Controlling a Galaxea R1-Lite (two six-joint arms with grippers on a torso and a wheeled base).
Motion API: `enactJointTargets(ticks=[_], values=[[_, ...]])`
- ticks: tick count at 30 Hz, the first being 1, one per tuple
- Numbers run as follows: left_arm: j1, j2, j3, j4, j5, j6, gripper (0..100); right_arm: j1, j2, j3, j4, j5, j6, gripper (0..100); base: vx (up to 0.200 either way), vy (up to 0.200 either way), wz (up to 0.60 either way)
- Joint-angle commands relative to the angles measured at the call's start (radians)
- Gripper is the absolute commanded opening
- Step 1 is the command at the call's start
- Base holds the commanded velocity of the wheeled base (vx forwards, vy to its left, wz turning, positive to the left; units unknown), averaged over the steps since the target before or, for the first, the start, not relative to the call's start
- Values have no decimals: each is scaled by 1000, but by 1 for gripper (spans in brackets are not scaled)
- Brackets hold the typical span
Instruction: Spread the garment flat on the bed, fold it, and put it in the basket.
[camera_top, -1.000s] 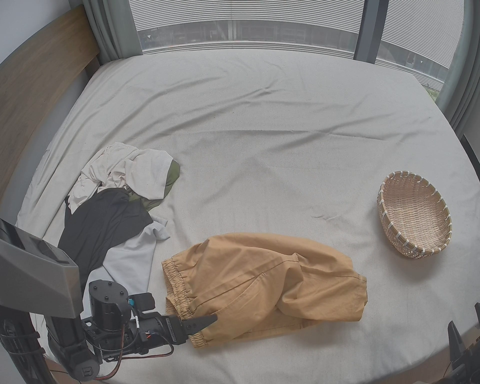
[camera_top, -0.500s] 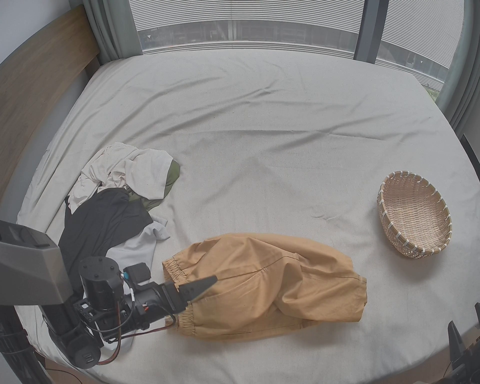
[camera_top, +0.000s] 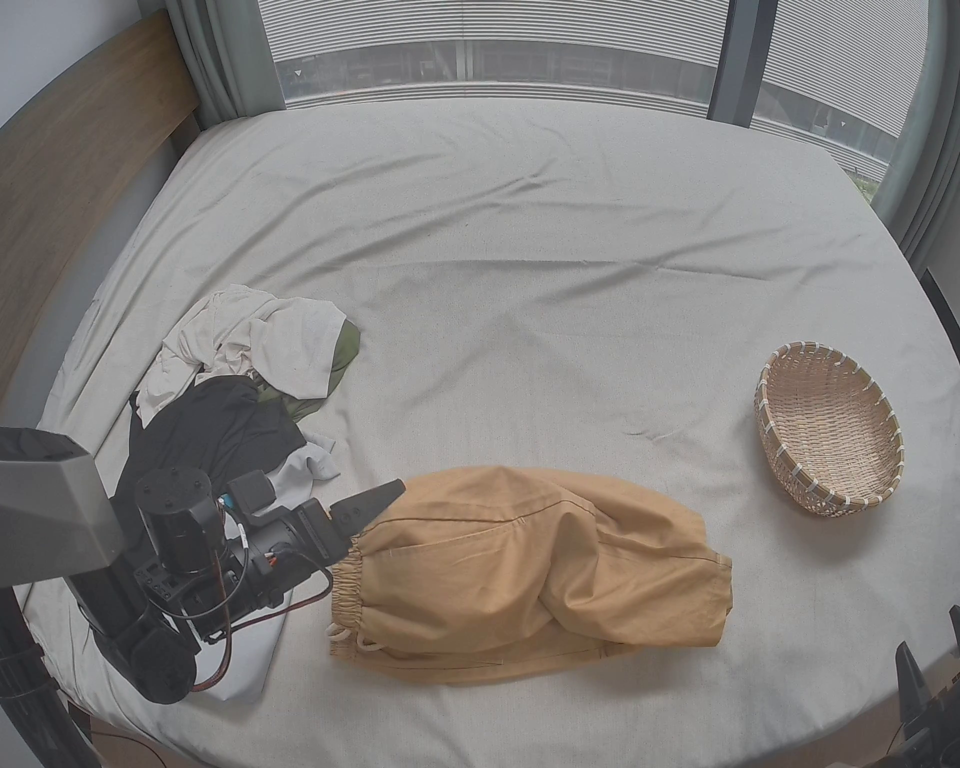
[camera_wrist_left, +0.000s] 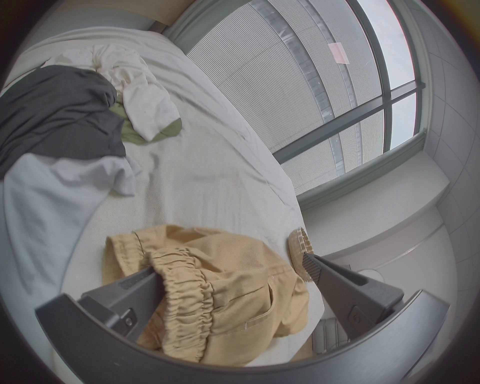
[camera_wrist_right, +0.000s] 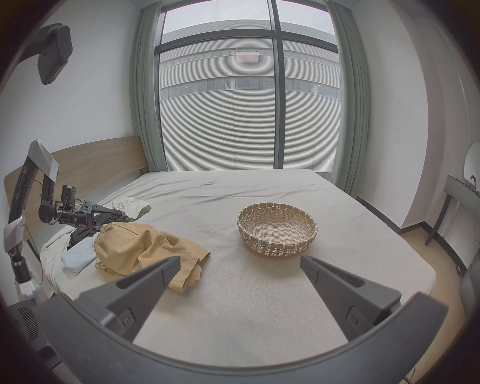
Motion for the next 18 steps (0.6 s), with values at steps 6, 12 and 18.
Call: enactJointTargets(ticks=[6,12,18], values=[[-85,38,51,-4,1,2,100,2,-12,18,0,1,0,100,0,0,0],[-112,41,60,-4,3,9,100,2,-12,18,0,1,0,100,0,0,0],[-117,42,65,-4,29,12,100,2,-12,18,0,1,0,100,0,0,0]])
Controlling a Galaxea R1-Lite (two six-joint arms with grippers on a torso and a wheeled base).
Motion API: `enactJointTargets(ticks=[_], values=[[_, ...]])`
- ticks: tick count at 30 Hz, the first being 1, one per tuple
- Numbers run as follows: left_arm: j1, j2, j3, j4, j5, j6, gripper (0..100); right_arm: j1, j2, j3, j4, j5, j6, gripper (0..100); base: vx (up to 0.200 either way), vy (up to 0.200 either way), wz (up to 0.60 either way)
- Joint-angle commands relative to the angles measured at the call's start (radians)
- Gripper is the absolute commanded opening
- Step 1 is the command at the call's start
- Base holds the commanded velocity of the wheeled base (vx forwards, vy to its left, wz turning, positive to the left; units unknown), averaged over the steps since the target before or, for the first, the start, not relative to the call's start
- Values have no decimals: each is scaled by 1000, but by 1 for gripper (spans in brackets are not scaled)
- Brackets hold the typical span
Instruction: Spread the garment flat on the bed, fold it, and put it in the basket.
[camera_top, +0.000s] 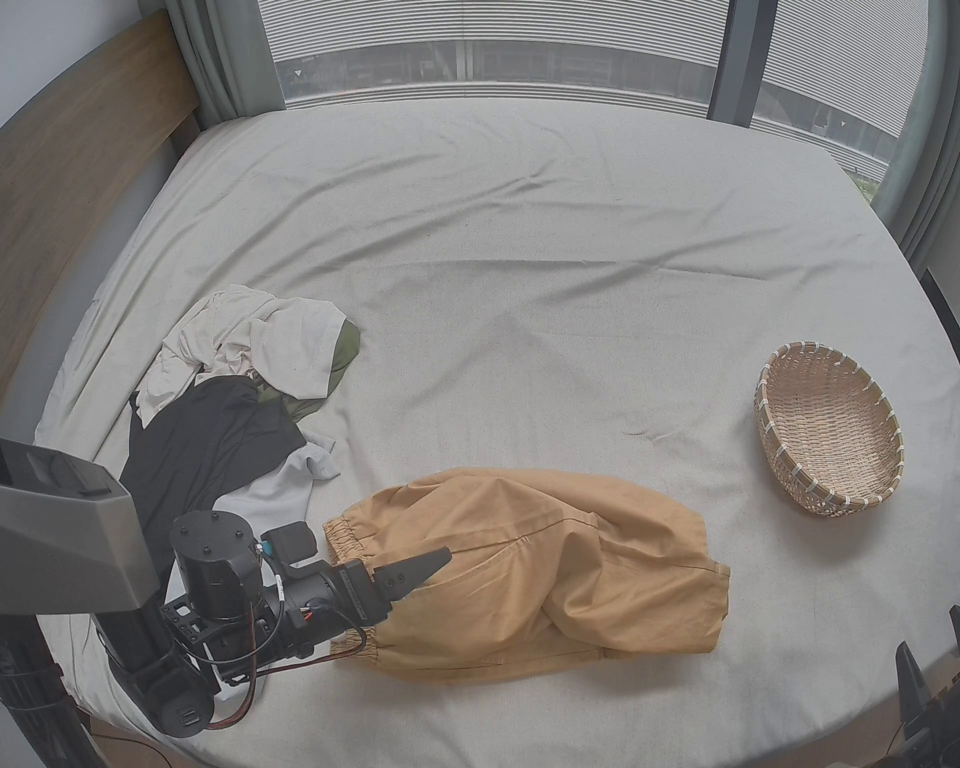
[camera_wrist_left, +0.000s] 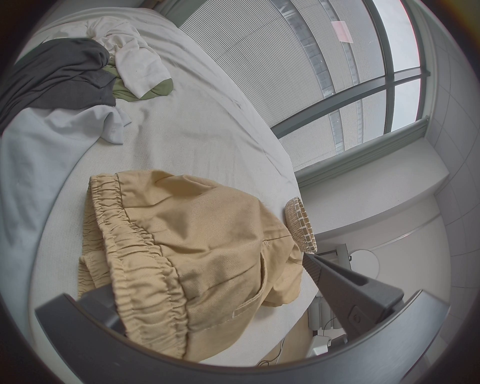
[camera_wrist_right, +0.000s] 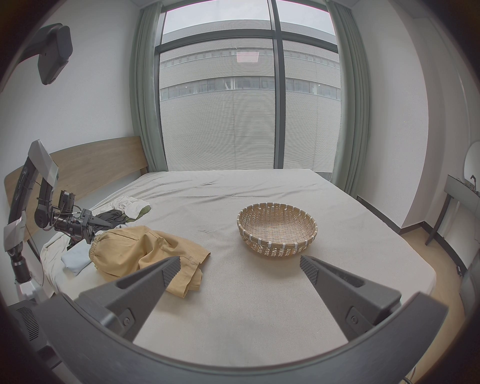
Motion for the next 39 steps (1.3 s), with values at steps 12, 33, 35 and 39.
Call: enactJointTargets(ticks=[12,33,35,39], values=[[11,-13,-36,-3,33,0,0,0,-12,18,0,0,0,100,0,0,0],[61,-11,-75,-5,33,8,100,0,-12,18,0,0,0,100,0,0,0],[61,-13,-64,-5,33,9,100,-1,-12,18,0,0,0,100,0,0,0],[58,-11,-49,-5,33,11,100,0,-12,18,0,0,0,100,0,0,0]])
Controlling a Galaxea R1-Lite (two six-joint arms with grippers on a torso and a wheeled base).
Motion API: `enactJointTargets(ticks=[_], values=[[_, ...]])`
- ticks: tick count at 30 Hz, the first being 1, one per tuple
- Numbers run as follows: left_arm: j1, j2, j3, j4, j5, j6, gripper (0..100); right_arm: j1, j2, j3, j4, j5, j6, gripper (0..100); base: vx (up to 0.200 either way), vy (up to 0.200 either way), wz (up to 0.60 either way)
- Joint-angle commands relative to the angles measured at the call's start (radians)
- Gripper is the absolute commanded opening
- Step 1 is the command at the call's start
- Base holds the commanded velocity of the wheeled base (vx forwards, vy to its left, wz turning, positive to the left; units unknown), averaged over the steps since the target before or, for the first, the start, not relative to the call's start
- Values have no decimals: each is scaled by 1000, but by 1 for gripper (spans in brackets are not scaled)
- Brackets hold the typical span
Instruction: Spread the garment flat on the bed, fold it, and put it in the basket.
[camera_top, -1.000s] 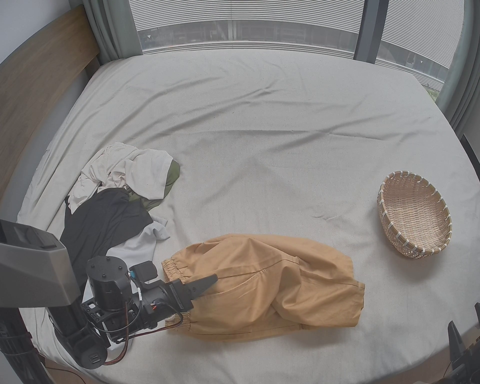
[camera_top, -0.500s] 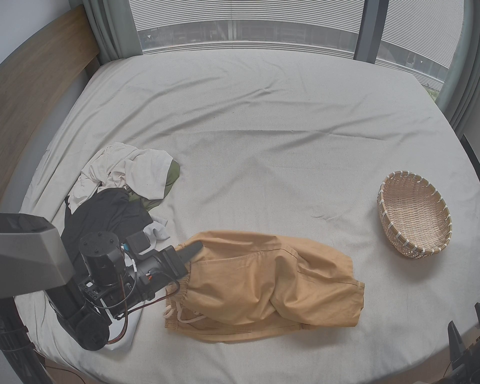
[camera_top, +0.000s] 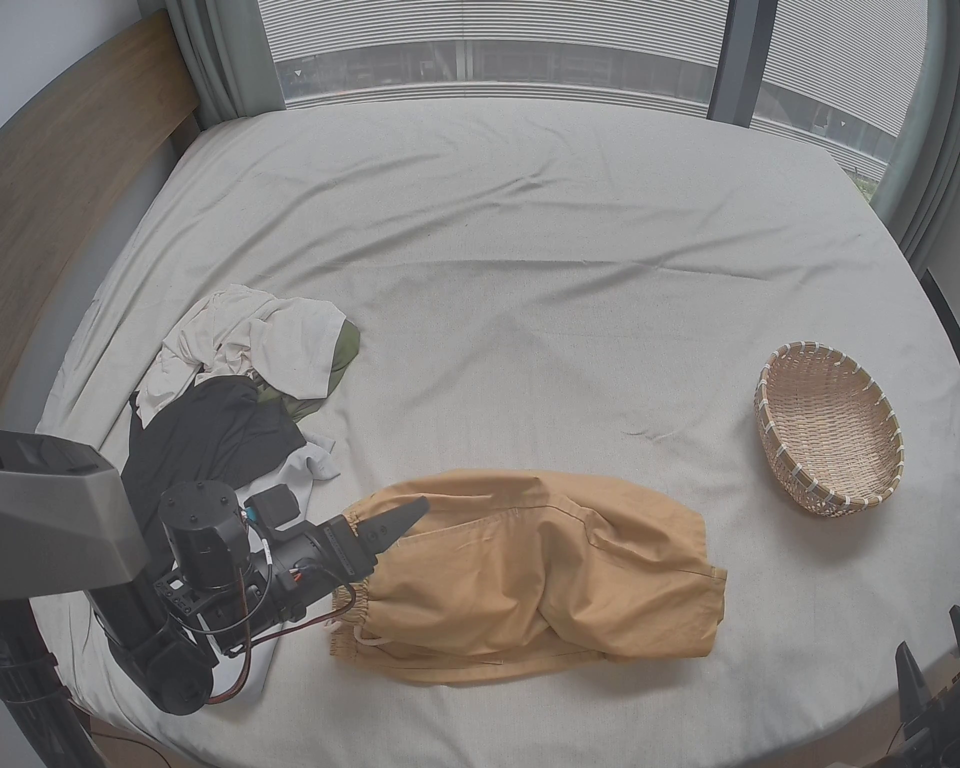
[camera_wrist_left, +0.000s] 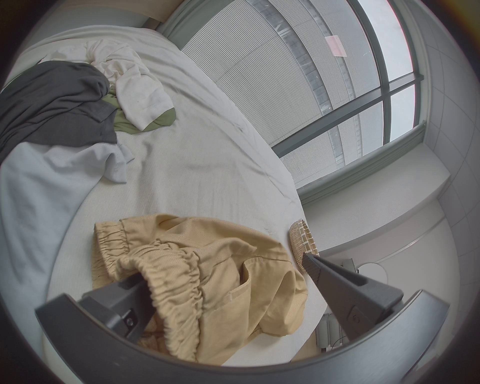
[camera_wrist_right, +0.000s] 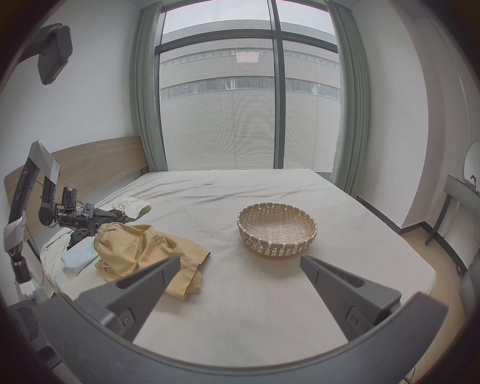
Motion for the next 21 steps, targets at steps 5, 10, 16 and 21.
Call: enactJointTargets(ticks=[5,10,16,21], values=[[-6,4,14,0,1,2,100,-1,-12,18,0,1,0,100,0,0,0],[-6,-1,26,0,0,0,0,1,-12,18,0,1,0,100,0,0,0],[-7,-4,37,0,1,20,0,1,-12,18,0,1,3,100,0,0,0],[0,-56,8,0,-3,29,0,-2,-12,18,0,1,-1,100,0,0,0]])
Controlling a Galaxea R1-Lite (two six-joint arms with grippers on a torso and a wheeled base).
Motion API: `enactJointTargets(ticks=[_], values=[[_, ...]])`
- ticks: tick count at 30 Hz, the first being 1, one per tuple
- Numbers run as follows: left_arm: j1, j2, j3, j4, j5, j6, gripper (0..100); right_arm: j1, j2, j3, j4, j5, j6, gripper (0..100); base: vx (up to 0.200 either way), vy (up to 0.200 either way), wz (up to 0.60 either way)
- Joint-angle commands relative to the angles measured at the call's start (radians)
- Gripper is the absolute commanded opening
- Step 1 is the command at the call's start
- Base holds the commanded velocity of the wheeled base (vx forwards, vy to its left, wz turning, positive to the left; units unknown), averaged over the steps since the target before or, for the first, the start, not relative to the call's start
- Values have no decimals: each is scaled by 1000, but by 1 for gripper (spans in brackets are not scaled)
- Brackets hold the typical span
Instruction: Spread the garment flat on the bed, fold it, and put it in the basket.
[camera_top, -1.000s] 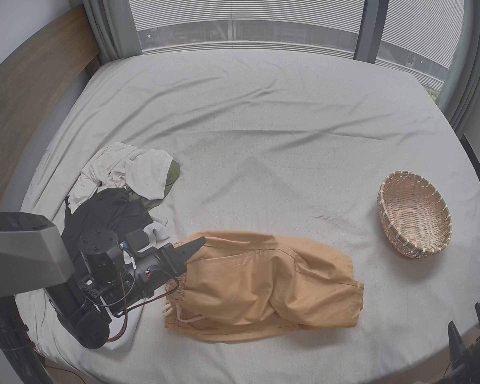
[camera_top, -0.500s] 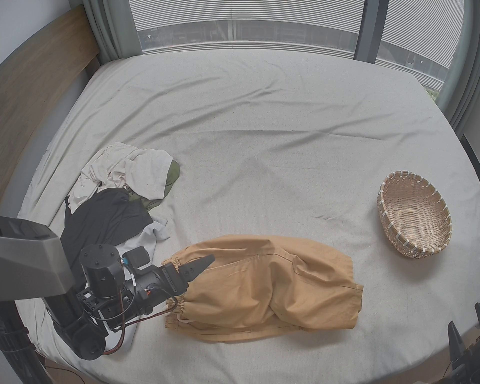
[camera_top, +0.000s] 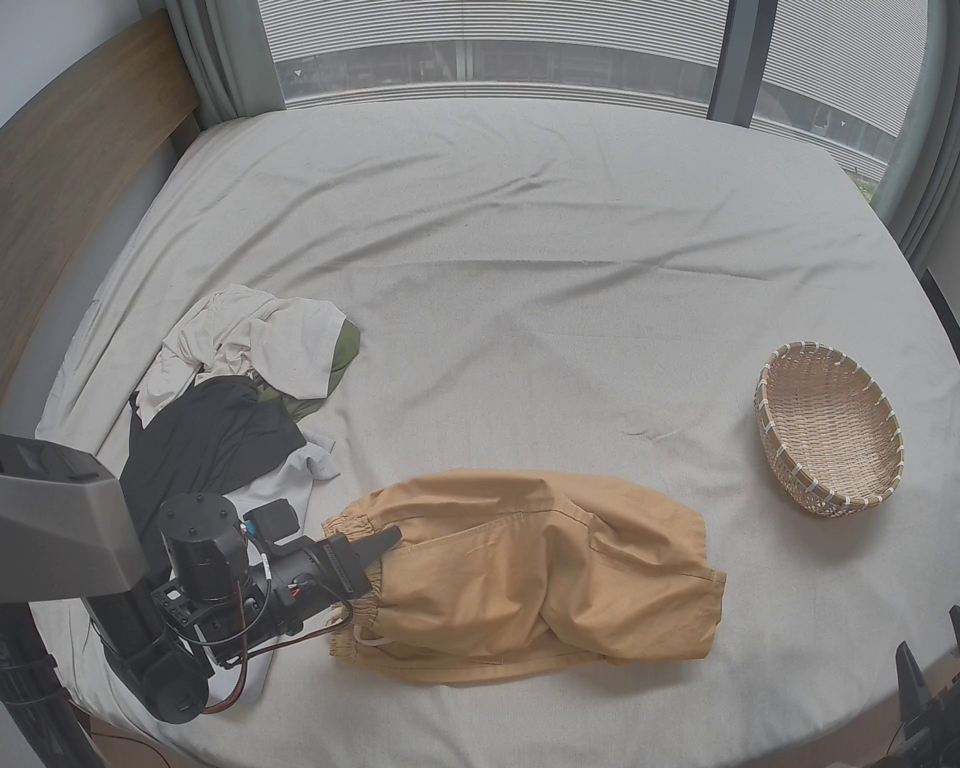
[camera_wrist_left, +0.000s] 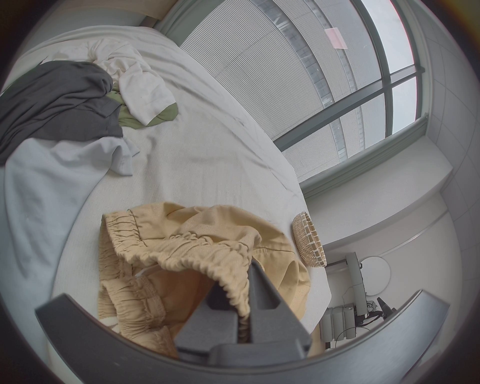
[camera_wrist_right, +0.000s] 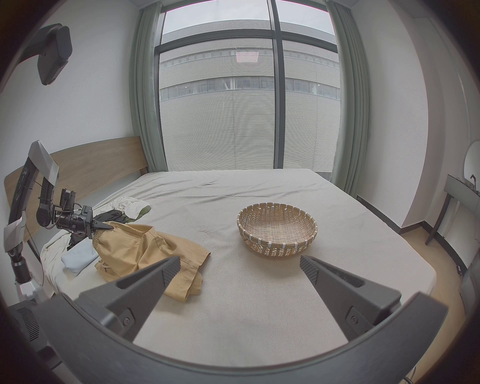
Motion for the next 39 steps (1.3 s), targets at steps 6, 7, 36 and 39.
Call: enactJointTargets(ticks=[6,7,36,39], values=[[66,-93,-124,0,-17,-6,0,-1,-12,18,0,4,-8,100,0,0,0],[67,-93,-126,0,-17,-6,0,-1,-12,18,-2,4,-8,100,0,0,0],[87,-87,-114,0,-37,0,0,186,995,-384,-287,295,480,100,0,0,0],[90,-86,-112,0,-37,0,0,191,1050,-374,-316,295,477,100,0,0,0]])
